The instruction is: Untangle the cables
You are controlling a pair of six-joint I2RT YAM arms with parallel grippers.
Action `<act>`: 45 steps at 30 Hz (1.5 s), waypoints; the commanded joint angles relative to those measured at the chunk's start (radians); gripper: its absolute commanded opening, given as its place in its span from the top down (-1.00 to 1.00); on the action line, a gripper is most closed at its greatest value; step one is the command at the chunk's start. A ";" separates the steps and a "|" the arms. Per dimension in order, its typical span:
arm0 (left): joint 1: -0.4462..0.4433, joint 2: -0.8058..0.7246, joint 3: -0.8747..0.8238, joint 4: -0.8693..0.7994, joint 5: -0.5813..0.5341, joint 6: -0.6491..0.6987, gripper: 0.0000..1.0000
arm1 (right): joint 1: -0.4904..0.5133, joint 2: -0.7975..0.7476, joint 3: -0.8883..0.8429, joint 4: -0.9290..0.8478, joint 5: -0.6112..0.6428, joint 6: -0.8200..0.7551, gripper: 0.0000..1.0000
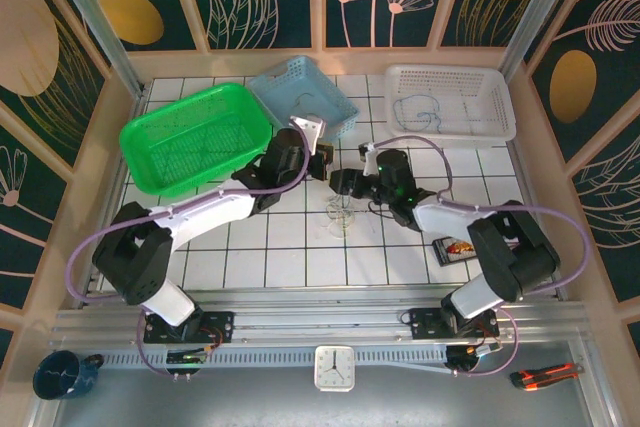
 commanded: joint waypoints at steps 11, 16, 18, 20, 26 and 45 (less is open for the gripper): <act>-0.004 -0.101 0.109 0.034 0.043 -0.093 1.00 | 0.013 0.153 -0.058 0.205 0.068 0.040 0.08; -0.003 -0.123 0.145 0.051 0.026 -0.110 1.00 | 0.014 0.197 -0.092 0.253 0.074 0.066 0.15; -0.001 -0.128 0.164 0.050 0.009 -0.107 1.00 | 0.014 0.211 -0.106 0.275 0.063 0.079 0.15; -0.002 -0.131 0.185 0.046 -0.015 -0.093 1.00 | 0.014 0.216 -0.120 0.294 0.058 0.092 0.15; 0.032 -0.088 0.282 0.008 -0.069 -0.050 1.00 | 0.015 0.216 -0.165 0.332 0.048 0.128 0.16; 0.258 0.439 0.770 -0.119 -0.047 0.021 1.00 | 0.056 -0.051 -0.174 0.139 0.124 0.098 -0.25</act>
